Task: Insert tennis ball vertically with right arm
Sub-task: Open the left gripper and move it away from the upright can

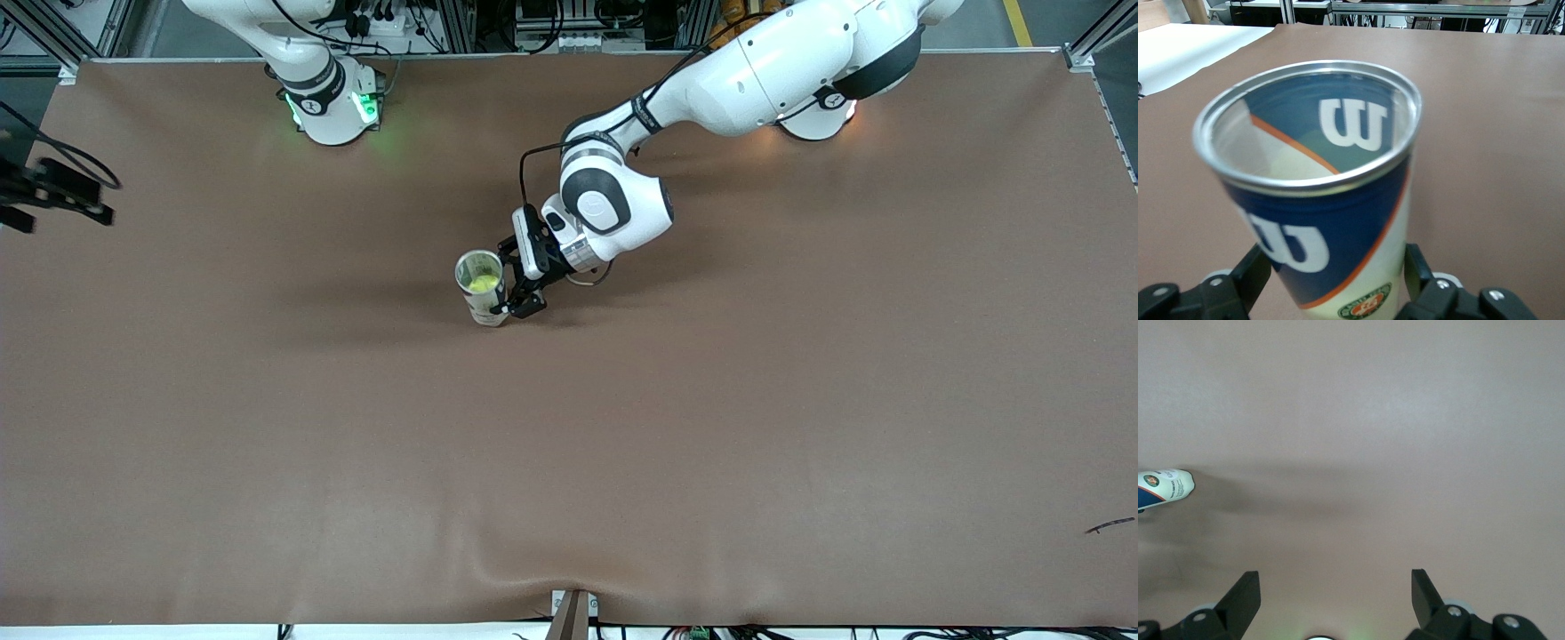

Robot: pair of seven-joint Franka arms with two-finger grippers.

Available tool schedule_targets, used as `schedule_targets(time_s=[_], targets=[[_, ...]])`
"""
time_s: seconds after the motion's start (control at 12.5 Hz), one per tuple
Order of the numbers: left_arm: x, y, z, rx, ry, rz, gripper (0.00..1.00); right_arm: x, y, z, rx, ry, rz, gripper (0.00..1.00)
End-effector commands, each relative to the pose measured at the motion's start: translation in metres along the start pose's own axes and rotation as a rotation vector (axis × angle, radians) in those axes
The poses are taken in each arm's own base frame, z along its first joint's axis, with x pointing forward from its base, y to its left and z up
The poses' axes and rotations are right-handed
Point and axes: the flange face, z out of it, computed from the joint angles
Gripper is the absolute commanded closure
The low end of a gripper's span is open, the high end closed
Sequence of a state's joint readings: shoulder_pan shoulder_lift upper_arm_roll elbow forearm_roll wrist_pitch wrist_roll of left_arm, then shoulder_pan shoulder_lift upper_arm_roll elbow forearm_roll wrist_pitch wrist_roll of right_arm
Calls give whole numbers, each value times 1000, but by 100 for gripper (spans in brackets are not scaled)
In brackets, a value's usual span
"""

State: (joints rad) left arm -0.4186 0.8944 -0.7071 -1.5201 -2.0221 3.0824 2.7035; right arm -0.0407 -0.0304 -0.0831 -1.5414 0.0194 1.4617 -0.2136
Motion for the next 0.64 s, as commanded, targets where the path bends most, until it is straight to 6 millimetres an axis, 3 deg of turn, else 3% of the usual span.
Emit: schedule_targets(time_s=[0.0, 0.08, 0.24, 0.56], targets=[[10, 6, -6, 8, -5, -12, 8, -10, 6, -10, -6, -21, 11, 0], [9, 6, -6, 7, -6, -9, 0, -11, 4, -9, -1, -36, 65, 0], [9, 6, -6, 7, -6, -10, 0, -13, 0, -11, 10, -46, 192, 0], [3, 3, -18, 7, -20, -11, 0, -13, -3, -12, 15, -48, 228, 0]])
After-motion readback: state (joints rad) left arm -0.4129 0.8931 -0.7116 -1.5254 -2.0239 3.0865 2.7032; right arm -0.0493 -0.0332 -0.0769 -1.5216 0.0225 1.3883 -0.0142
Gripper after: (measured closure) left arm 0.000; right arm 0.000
